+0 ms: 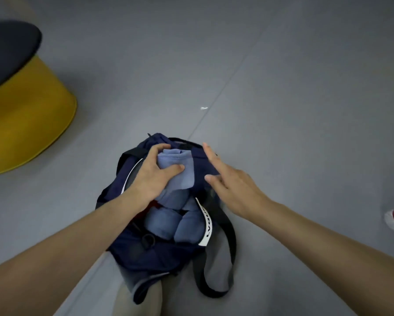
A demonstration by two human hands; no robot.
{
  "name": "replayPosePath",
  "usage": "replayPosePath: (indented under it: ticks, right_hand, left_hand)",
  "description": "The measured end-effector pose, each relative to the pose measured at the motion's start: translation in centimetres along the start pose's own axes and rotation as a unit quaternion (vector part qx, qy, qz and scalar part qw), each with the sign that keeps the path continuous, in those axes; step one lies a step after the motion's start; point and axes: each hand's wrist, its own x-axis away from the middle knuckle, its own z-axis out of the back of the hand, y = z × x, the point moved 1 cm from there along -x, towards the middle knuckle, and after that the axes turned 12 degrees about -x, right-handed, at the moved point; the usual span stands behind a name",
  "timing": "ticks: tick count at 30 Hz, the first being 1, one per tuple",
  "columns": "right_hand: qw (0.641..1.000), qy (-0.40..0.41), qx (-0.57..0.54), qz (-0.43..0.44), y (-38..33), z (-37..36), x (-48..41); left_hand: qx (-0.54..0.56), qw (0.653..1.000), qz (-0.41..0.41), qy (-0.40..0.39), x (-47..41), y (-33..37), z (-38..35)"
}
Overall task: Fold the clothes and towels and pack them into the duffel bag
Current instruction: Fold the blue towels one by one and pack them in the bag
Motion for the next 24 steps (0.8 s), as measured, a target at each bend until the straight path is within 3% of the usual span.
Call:
replayPosePath:
  ticks: [4, 11, 15, 19, 24]
  right_hand:
    - [0.999, 0.042, 0.018, -0.007, 1.5, -6.1, -1.2]
    - [0.978, 0.011, 0.172, -0.113, 5.2, -13.7, 3.3]
    - [0.985, 0.035, 0.101, -0.133, 5.7, -12.7, 3.9]
    - [0.989, 0.067, 0.069, -0.117, 4.9, -12.2, 4.2]
    - [0.987, 0.084, 0.069, -0.116, 4.1, -12.2, 4.2]
  left_hand:
    - [-0.069, 0.996, 0.018, 0.044, -0.3, -4.8, 1.3]
    - [-0.06, 0.998, 0.005, -0.008, 1.2, -6.6, 0.3]
    - [-0.025, 0.997, -0.006, -0.069, 2.9, -7.0, 0.3]
    - [-0.125, 0.983, 0.025, -0.13, 4.1, -8.7, -2.2]
    - [-0.128, 0.987, 0.016, -0.101, 3.0, -8.9, -5.1]
